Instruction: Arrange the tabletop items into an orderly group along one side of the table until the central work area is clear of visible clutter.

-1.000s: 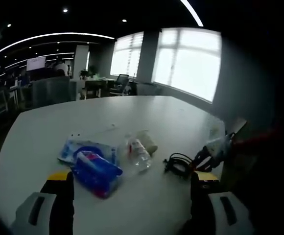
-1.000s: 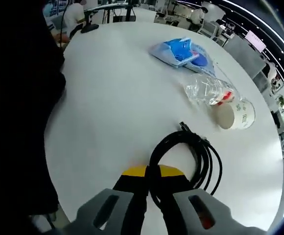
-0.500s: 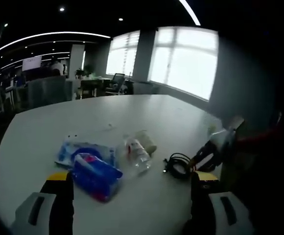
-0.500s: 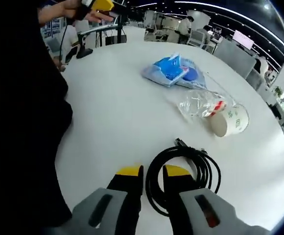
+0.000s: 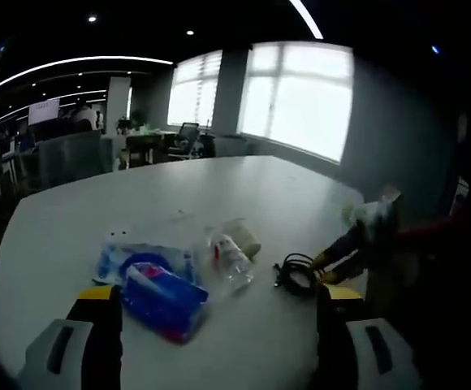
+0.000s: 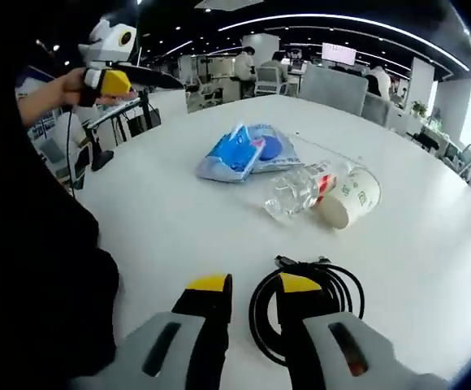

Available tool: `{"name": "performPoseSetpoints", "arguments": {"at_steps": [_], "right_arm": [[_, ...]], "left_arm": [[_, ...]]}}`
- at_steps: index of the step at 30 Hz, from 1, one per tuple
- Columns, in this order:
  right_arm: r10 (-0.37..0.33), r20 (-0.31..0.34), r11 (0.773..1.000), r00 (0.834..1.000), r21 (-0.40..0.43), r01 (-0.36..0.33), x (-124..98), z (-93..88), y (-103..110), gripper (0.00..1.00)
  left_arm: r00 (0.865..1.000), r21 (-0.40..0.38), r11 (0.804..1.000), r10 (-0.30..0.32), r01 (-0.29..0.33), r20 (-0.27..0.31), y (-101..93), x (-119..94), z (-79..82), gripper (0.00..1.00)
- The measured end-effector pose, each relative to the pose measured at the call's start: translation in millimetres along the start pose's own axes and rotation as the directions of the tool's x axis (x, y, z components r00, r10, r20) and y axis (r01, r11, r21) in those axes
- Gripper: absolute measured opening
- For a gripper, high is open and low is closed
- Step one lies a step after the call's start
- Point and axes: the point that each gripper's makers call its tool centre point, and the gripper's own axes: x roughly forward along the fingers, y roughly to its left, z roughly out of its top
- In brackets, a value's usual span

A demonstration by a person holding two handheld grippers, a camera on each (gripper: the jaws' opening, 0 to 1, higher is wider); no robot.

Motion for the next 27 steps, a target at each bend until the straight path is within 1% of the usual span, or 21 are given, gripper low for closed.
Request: {"name": "performPoseSetpoints", "arguments": {"at_steps": [2, 5, 6, 7, 8, 12, 16, 19, 22, 27], "right_arm": [[0.007, 0.024, 0.998, 1.000, 0.064, -0.009, -1, 8.7, 0, 0.22], [-0.016, 0.050, 0.998, 0.999, 0.061, 0.013, -5, 21.7, -7, 0.21], [-0.023, 0.068, 0.998, 0.997, 0.066, 0.019, -6, 28.2, -10, 0.22], [-0.032, 0.082, 0.996, 0.996, 0.082, 0.025, -7, 32.8, -12, 0.22], [-0.028, 0.103, 0.994, 0.994, 0.105, 0.017, -7, 39.5, -14, 0.23], [-0.046, 0.141, 0.991, 0.989, 0.130, 0.027, -10, 55.2, -24, 0.28], [-0.057, 0.160, 0.990, 0.986, 0.134, 0.035, -11, 69.5, -35, 0.33], [-0.061, 0.174, 0.990, 0.983, 0.134, 0.037, -12, 80.4, -41, 0.34], [-0.056, 0.179, 0.990, 0.982, 0.138, 0.032, -10, 88.2, -46, 0.37], [-0.051, 0.182, 0.989, 0.982, 0.148, 0.024, -7, 103.4, -56, 0.39]], "left_arm": [[1.000, -0.001, 1.000, -0.001, 0.001, 0.003, 3.8, -1, -1.6, 0.99], [1.000, -0.001, 1.000, 0.003, -0.003, 0.001, -0.4, -3, -1.7, 0.99], [1.000, -0.002, 1.000, 0.005, -0.005, 0.001, -1.9, -5, -1.8, 0.99], [1.000, -0.004, 1.000, 0.006, -0.006, 0.002, -4.4, -6, -1.3, 0.99], [1.000, -0.006, 1.000, 0.006, -0.006, 0.003, -6.1, -7, -1.1, 0.99], [1.000, -0.009, 1.000, 0.010, -0.010, 0.009, -13.4, -10, -0.2, 0.99], [1.000, -0.011, 1.000, 0.020, -0.020, 0.016, -25.2, -14, 3.0, 0.99], [0.999, -0.016, 1.000, 0.027, -0.027, 0.021, -28.0, -17, 2.9, 0.99], [0.999, -0.022, 0.999, 0.038, -0.038, 0.024, -35.0, -21, 2.7, 0.99], [0.998, -0.024, 0.998, 0.053, -0.053, 0.021, -40.5, -27, 1.5, 0.99]]}}
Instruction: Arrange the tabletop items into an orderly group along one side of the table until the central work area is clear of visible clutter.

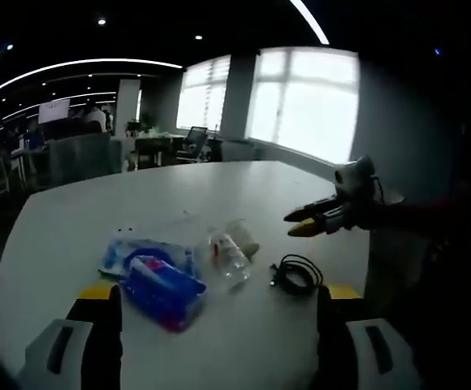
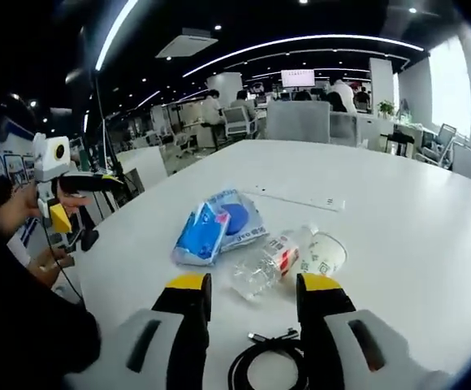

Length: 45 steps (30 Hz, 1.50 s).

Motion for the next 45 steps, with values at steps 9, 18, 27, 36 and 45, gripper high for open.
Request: {"name": "performPoseSetpoints", "arguments": {"at_steps": [9, 18, 27, 36, 45], "right_arm": [[0.012, -0.014, 0.998, 1.000, 0.067, -0.011, 16, 34.6, -18, 0.43], [0.022, -0.072, 0.991, 0.997, 0.131, -0.012, 35, 41.6, -31, 0.47], [0.041, -0.150, 0.973, 0.988, 0.231, -0.005, 52, 41.9, -45, 0.49], [0.074, -0.203, 0.932, 0.976, 0.363, 0.005, 68, 46.2, -48, 0.48], [0.116, -0.268, 0.897, 0.956, 0.441, 0.015, 88, 42.0, -51, 0.48]], "left_arm": [[0.999, -0.012, 0.999, 0.035, -0.034, 0.022, 9.2, -10, 1.8, 0.99], [0.998, -0.013, 0.998, 0.065, -0.064, 0.028, 19.8, -20, -2.2, 0.99], [0.996, -0.015, 0.996, 0.083, -0.082, 0.024, 25.3, -27, -5.1, 0.99], [0.995, -0.007, 0.996, 0.094, -0.094, 0.017, 28.6, -32, -8.6, 0.99], [0.995, -0.010, 0.995, 0.102, -0.102, 0.014, 31.4, -34, -9.5, 0.99]]}}
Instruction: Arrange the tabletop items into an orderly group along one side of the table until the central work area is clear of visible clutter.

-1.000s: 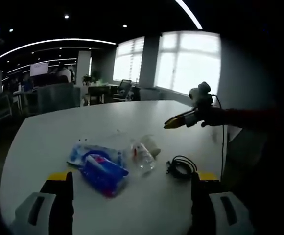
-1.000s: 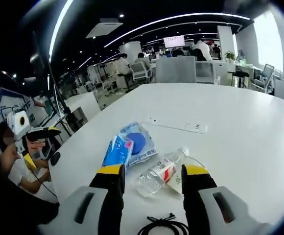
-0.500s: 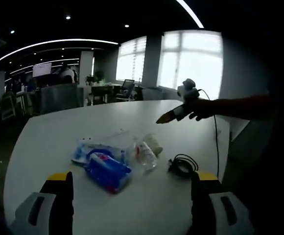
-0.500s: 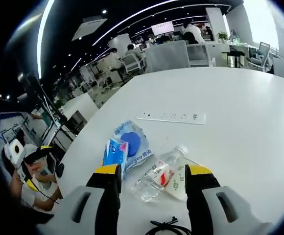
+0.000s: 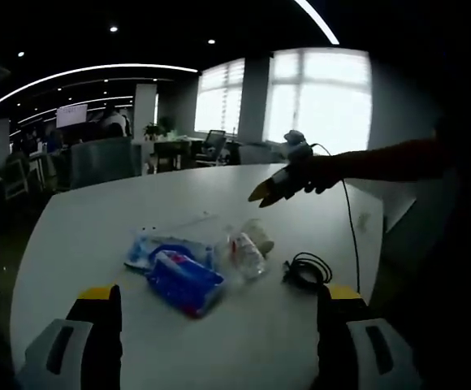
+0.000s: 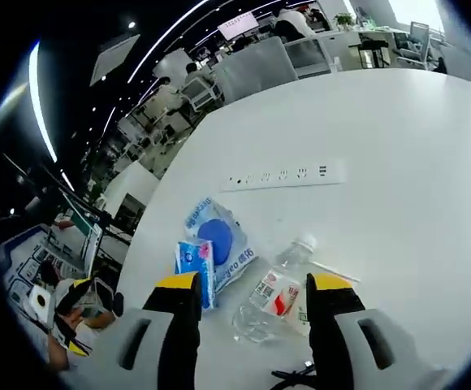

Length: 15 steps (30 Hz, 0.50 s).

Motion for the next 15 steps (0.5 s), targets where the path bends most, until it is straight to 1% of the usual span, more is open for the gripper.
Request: {"name": "performPoseSetpoints", "arguments": {"at_steps": [3, 5, 7, 10, 15], "right_arm": [[-0.017, -0.004, 1.000, 1.000, -0.004, 0.017, 4, 5.2, -5, 0.47], [-0.030, -0.023, 1.000, 0.999, 0.007, 0.030, 7, 4.8, -9, 0.46], [-0.059, -0.038, 0.998, 0.998, -0.008, 0.059, 12, 6.3, -17, 0.46], [-0.067, -0.058, 0.998, 0.996, -0.016, 0.066, 17, 6.4, -20, 0.45], [-0.074, -0.088, 0.997, 0.993, 0.021, 0.077, 27, 4.1, -28, 0.44]], "left_arm": [[1.000, -0.001, 1.000, 0.001, -0.001, 0.001, 0.7, 0, 0.5, 0.99], [1.000, -0.003, 1.000, 0.000, 0.000, 0.000, 0.7, 0, 0.2, 0.99], [1.000, -0.002, 1.000, 0.002, -0.002, -0.003, 1.8, 0, -0.3, 0.99], [1.000, -0.006, 1.000, 0.005, -0.005, -0.003, 0.4, 0, 1.1, 0.99], [1.000, -0.006, 1.000, 0.003, -0.003, -0.015, 4.0, 6, 0.0, 0.99]]}}
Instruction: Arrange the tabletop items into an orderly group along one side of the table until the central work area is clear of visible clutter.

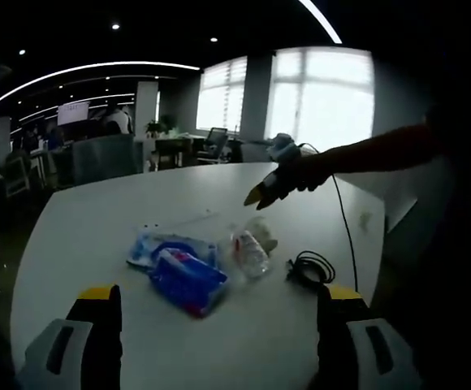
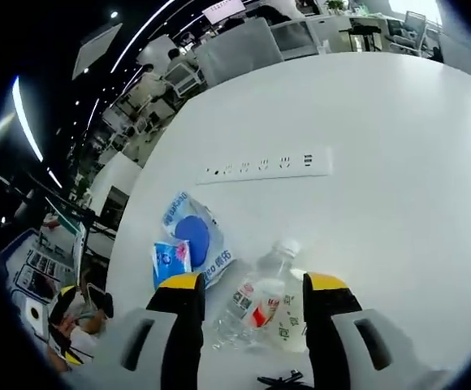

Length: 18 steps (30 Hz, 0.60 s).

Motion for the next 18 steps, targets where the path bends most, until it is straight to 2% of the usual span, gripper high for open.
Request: {"name": "performPoseSetpoints", "arguments": {"at_steps": [9, 13, 18], "right_arm": [[-0.013, -0.031, 1.000, 0.999, -0.020, 0.012, 17, 1.4, -5, 0.41], [-0.009, -0.031, 1.000, 0.999, 0.000, 0.009, 24, 4.7, -9, 0.38], [-0.022, -0.043, 1.000, 0.999, -0.001, 0.022, 37, 6.7, -16, 0.36]], "left_arm": [[1.000, -0.005, 1.000, -0.012, 0.012, -0.006, 1.5, 12, 4.1, 0.99], [1.000, -0.005, 1.000, -0.015, 0.015, -0.009, 1.8, 19, 5.8, 0.99], [1.000, -0.014, 1.000, -0.019, 0.019, -0.004, 10.2, 26, 7.8, 0.99]]}}
